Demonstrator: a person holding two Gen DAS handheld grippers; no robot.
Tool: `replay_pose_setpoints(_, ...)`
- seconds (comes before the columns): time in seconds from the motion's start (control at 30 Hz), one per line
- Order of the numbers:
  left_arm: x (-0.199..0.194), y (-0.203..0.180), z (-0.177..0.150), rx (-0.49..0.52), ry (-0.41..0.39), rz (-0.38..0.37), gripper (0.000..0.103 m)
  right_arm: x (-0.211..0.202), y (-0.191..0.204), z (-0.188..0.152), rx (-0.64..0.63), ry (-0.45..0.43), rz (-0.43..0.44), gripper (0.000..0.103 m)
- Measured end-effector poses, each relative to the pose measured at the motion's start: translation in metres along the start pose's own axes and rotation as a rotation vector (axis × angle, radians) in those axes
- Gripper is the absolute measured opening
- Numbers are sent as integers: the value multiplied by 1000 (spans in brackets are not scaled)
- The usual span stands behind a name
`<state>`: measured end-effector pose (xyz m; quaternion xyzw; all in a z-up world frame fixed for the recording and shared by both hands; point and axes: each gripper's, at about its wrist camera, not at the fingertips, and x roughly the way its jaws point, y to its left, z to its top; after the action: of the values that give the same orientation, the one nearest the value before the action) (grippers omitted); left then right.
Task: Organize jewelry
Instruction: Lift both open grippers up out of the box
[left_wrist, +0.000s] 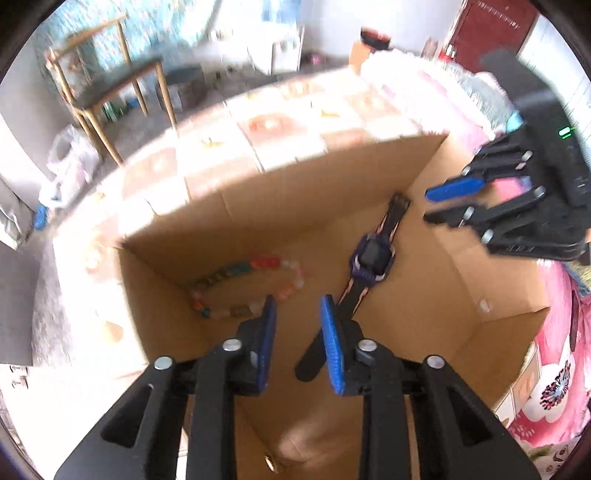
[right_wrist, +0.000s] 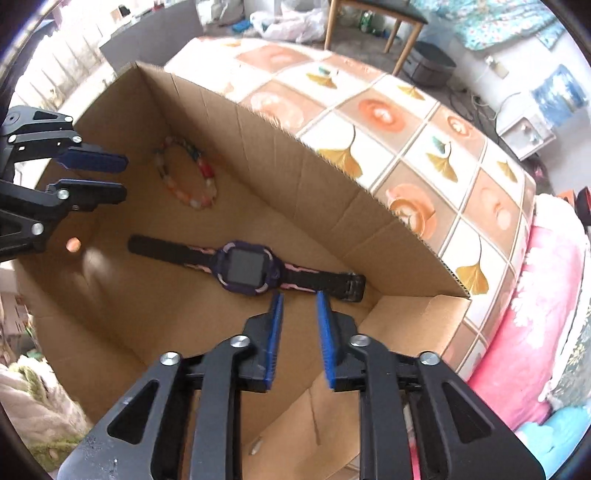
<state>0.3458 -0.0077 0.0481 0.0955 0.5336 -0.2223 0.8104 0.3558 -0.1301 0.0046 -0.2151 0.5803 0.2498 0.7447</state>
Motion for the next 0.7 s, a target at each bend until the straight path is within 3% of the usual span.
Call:
replay_pose_setpoints(0.17,-53,-2,-19,-20,-150,26,38,12,28,-3,-16,38,85,25)
replay_pose_setpoints(0.33,-94,-5,-65,-69,-300,85,48,45,57,8,-64,144,134,25)
replay_pose_setpoints(0.47,-97,1,-96,-127,-320,137,49,65,65,11,-12,200,177,25)
replay_pose_setpoints(0.7,-99,14,-151,-265,-347,104,49,73,46,18,224,177,297,25)
